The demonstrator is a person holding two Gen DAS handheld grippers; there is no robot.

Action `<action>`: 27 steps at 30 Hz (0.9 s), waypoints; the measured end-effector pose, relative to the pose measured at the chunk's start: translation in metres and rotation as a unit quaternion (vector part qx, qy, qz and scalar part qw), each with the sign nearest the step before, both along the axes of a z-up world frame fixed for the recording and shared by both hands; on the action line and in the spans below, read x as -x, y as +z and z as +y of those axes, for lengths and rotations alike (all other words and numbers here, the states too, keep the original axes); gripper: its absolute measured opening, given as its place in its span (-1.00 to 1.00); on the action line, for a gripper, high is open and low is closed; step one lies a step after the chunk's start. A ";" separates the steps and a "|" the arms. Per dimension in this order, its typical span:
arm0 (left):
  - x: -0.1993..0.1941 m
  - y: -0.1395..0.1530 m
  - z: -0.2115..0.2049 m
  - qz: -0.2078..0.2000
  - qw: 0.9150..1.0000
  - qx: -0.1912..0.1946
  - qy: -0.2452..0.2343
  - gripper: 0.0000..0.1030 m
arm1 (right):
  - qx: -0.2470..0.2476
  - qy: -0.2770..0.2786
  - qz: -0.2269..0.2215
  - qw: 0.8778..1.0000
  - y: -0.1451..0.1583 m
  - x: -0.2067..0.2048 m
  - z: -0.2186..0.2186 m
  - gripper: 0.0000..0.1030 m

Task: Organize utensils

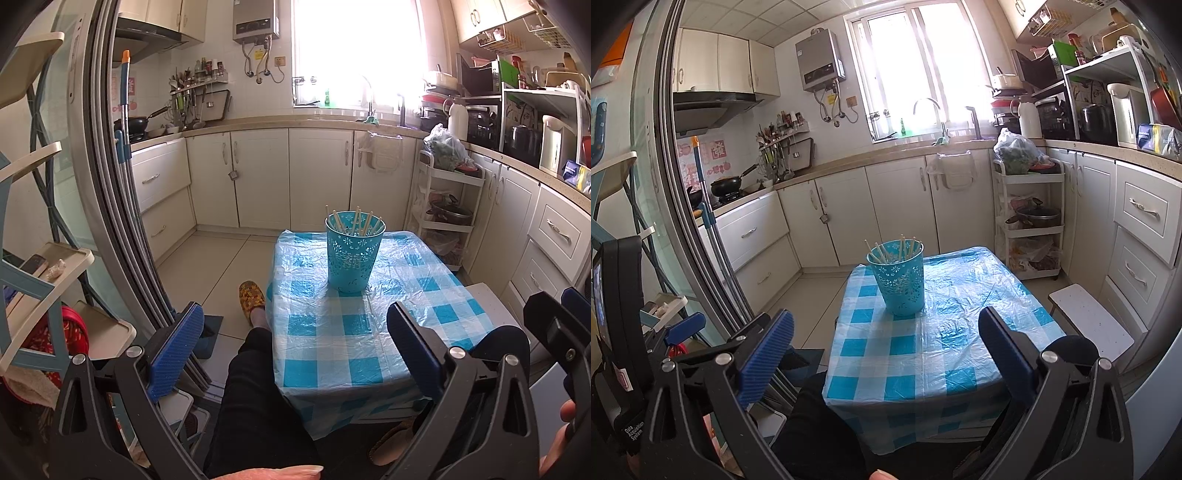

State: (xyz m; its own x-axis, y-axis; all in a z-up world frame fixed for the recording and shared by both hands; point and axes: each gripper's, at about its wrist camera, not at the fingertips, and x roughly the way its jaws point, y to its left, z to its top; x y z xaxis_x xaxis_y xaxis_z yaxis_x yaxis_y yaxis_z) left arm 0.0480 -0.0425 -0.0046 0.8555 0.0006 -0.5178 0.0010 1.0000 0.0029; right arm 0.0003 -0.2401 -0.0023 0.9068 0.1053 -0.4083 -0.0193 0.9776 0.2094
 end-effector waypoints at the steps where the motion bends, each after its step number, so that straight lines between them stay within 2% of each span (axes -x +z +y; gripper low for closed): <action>1: 0.000 0.000 0.000 0.000 1.000 0.000 0.000 0.85 | 0.000 0.000 0.000 1.000 0.000 0.000 0.000 0.86; 27: 0.001 0.000 -0.001 -0.001 1.000 0.000 0.000 0.85 | 0.001 0.002 0.000 1.000 0.000 0.000 -0.001 0.86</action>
State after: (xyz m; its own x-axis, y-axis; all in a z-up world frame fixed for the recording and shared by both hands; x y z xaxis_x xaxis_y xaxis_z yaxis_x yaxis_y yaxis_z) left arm 0.0470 -0.0439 -0.0044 0.8568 0.0017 -0.5157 0.0002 1.0000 0.0037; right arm 0.0001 -0.2413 -0.0027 0.9064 0.1078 -0.4085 -0.0226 0.9779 0.2079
